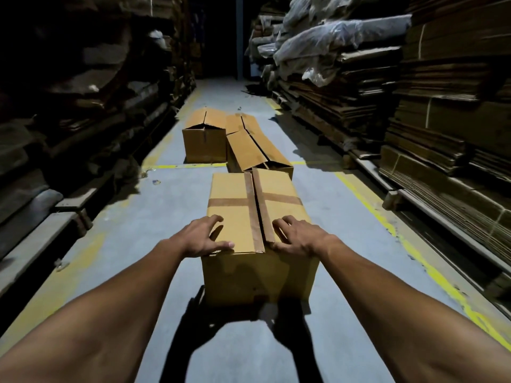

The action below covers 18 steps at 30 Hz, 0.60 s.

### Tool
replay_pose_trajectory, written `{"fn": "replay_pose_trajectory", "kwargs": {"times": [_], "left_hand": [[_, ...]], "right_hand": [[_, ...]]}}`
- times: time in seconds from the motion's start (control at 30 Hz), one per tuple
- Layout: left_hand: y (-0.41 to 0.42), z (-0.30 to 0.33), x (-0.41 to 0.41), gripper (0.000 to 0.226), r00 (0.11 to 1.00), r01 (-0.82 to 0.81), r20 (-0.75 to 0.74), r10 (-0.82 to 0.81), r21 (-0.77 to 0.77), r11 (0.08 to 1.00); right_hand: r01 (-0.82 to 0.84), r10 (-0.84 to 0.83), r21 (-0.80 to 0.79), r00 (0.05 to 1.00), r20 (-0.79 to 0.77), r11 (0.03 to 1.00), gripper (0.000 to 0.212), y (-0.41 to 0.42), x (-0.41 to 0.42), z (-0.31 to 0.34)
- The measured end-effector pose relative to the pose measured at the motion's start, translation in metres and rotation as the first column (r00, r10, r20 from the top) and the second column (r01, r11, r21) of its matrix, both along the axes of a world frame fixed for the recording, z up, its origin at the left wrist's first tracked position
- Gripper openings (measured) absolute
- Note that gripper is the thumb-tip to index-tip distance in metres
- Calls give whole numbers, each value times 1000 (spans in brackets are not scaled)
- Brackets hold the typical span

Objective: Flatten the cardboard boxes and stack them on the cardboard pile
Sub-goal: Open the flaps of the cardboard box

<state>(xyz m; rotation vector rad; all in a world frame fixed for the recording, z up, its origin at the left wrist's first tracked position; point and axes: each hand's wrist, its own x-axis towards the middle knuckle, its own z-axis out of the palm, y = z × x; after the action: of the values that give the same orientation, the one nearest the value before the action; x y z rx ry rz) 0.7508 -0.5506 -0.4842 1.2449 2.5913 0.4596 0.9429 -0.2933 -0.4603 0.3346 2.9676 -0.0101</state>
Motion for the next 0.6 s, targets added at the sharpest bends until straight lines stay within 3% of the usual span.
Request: {"fn": "replay_pose_trajectory", "kwargs": {"times": [0.1, 0.17, 0.27, 0.33, 0.37, 0.4, 0.47, 0.53, 0.6], "left_hand": [[9, -2, 10, 135, 1000, 19, -5, -20, -110, 994], [25, -1, 20, 140, 998, 32, -53, -41, -155, 987], [55, 10, 39, 116, 974, 158, -136, -181, -168, 973], [75, 15, 52, 90, 941, 266, -162, -298, -194, 944], [84, 16, 57, 76, 925, 301, -168, -341, -222, 927], [91, 18, 60, 62, 915, 319, -171, -366, -248, 915], [94, 23, 61, 41, 917, 309, -178, -357, -248, 918], [89, 31, 58, 31, 931, 278, -182, -315, -202, 939], [81, 37, 56, 38, 936, 266, -186, -300, -186, 946]], "right_hand": [[23, -33, -52, 981, -193, 998, 53, -5, 10, 16], [110, -175, -176, 890, -420, 978, 51, 0, 16, 27], [247, -451, -380, 577, -681, 891, 67, 11, 27, 38], [369, -532, -402, 386, -754, 838, 81, 21, 36, 39], [463, -528, -350, 344, -776, 815, 90, 28, 41, 39], [561, -496, -238, 366, -787, 793, 96, 35, 47, 39], [625, -375, 123, 602, -705, 771, 91, 46, 55, 31], [450, -251, 428, 860, -444, 784, 60, 48, 56, 19], [282, -224, 432, 958, -181, 856, 42, 41, 46, 9]]}}
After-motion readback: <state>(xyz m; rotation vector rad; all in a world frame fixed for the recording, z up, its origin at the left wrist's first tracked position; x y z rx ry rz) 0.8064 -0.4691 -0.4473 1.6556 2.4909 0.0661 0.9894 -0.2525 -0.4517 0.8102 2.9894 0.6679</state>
